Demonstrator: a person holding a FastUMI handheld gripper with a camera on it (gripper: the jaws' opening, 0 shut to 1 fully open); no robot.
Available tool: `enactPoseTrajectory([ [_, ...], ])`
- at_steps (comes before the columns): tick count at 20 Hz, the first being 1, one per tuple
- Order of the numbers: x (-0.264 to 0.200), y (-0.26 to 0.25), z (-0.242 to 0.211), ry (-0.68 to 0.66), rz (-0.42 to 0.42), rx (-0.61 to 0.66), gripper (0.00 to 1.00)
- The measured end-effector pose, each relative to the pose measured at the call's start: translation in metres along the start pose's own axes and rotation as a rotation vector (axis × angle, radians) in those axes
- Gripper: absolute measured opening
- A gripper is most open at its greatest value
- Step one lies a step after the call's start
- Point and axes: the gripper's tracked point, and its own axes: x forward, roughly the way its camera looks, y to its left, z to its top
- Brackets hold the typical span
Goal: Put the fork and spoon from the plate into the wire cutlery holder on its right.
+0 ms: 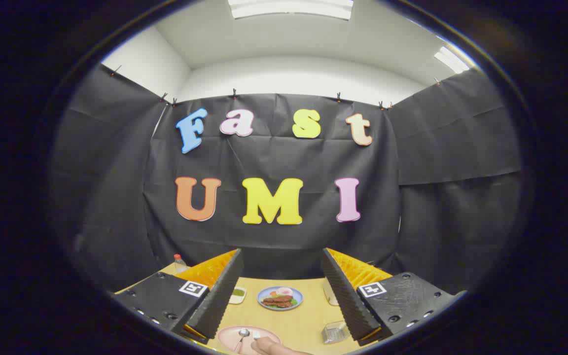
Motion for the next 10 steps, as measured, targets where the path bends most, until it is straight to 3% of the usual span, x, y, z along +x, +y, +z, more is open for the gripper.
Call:
enactPoseTrajectory([
  [10,0.005,0.013,0.046,0.064,0.036,0.089,0.95],
])
